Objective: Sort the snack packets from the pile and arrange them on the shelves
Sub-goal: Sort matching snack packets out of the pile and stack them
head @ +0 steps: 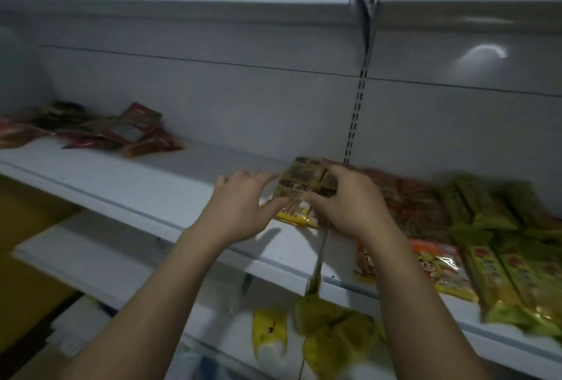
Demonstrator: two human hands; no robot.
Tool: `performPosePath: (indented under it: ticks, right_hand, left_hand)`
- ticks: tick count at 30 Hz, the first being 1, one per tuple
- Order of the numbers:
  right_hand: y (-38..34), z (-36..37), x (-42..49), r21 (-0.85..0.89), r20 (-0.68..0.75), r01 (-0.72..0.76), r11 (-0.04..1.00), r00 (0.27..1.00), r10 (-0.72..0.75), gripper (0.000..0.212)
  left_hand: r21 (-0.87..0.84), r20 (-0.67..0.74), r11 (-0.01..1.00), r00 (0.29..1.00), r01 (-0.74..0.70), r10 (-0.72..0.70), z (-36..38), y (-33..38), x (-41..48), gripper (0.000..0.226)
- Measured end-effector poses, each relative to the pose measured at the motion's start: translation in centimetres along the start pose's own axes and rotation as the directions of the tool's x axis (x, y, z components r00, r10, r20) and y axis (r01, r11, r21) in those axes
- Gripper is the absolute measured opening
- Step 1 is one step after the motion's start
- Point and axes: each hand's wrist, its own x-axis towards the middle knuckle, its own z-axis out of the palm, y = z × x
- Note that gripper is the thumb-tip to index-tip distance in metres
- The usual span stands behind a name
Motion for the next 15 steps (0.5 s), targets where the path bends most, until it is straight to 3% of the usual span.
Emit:
performPosePath:
  ticks: [6,15]
  right_hand:
    - [-6.2,3.6,-0.9,0.082,0.057,0.180,0.980,0.981,-0.185,0.074]
    - [-18.6,8.0,-1.3,0.103,0.118,0.345,0.933,0.927,-0.356,0.072]
  left_hand:
    - [-0.002,-0.068,0.981,0.978,0.195,-0.195,-2.8,-5.1,-6.4,0.056]
    - [0.032,-0.161,0.924,0.914,0.381,-0.372,-8.1,-14.3,-13.1,0.058]
